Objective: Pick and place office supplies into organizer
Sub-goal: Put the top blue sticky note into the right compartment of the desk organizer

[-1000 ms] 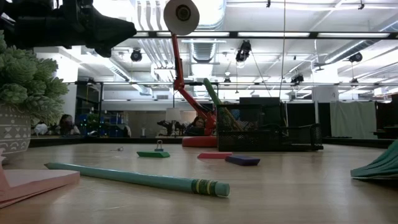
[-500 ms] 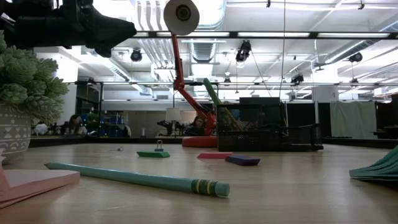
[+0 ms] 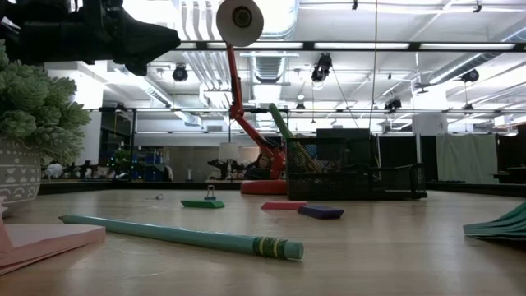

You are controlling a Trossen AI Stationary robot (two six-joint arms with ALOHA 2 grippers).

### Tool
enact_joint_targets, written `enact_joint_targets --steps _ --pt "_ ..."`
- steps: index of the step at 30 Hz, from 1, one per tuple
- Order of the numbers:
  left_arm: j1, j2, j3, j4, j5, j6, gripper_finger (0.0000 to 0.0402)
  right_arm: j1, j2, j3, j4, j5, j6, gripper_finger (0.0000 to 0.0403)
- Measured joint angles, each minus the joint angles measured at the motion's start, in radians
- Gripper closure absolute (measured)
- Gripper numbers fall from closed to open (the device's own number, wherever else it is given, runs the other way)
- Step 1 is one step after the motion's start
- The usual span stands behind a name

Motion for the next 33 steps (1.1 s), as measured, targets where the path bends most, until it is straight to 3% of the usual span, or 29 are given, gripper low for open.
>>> enact_joint_targets --steps 8,23,33 --pt "0.0 0.0 0.0 0.0 0.0 0.0 0.0294 0.0 0.0 0.0 0.0 -0.003 -0.002 0.0383" --pt "0.0 0.0 0.0 0.0 0.0 0.0 0.0294 0.004 0.014 0.0 0.046 0.001 -0.033 0.0276" --pt "0.0 0.0 0.0 0.0 0.0 0.0 0.0294 0.004 0.064 -0.002 0.025 0.05 -0.056 0.025"
